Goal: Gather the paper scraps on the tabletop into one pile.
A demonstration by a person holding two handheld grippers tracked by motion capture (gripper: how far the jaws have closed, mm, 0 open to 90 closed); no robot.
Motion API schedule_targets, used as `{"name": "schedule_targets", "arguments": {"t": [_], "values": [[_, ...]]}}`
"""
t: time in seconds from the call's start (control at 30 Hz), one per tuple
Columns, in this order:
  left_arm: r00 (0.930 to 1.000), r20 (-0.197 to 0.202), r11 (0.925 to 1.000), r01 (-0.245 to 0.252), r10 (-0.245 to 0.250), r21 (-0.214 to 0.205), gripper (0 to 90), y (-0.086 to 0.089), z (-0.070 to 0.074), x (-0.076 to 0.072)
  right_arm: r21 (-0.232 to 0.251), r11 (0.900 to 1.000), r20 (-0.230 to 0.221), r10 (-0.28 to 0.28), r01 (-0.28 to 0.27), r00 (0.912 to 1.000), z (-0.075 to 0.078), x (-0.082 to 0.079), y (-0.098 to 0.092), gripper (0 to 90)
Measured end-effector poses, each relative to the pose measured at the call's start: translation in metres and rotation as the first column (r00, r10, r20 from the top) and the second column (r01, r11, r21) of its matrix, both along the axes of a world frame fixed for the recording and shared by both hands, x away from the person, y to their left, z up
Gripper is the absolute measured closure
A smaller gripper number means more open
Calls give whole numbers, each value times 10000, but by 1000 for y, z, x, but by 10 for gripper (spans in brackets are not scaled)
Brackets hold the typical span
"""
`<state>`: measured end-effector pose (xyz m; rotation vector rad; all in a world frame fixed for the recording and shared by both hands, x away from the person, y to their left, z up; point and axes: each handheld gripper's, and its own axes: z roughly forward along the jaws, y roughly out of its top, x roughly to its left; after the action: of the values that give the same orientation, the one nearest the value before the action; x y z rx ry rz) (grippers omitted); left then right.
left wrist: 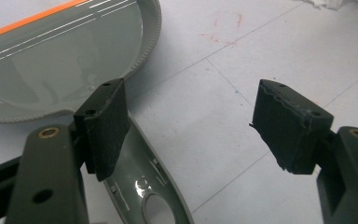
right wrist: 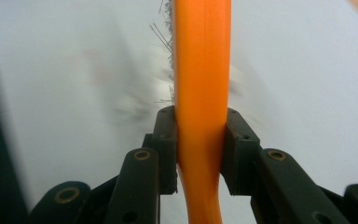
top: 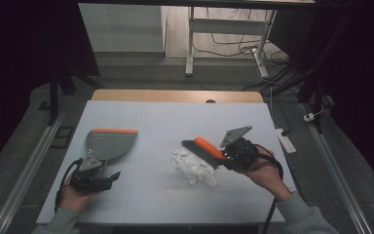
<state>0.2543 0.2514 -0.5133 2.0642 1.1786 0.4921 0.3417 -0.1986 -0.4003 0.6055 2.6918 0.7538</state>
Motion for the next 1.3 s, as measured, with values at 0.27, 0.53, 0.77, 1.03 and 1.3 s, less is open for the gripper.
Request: {"name": "schedule_targets", "arguments": {"t": [0.27, 0.53, 0.77, 1.03, 1.3], "values": [[10000, -23, 10000, 13, -14, -17, 278, 0, -1, 1, -1504, 9339, -274, -3320, 3244, 9429, -38, 56, -18, 701], [10000, -28, 10000, 19, -19, -25, 278, 0, -1, 1, -1352, 9481, -1151, -3036, 2878, 9458, -51, 70, 22, 702], [10000, -14, 10000, 19, -19, -7, 278, 0, 0, 0, -95, 9665, -879, -2562, 2564, 9626, -41, 62, 36, 702], [10000, -39, 10000, -9, 9, -8, 279, 1, -1, 0, 984, 9541, -258, -2816, 2827, 9592, -8, 38, -8, 702], [10000, -55, 10000, 40, -40, -21, 279, 0, -1, 1, -8, 9845, -1011, -1744, 1752, 9795, -23, -2, -39, 701]]}}
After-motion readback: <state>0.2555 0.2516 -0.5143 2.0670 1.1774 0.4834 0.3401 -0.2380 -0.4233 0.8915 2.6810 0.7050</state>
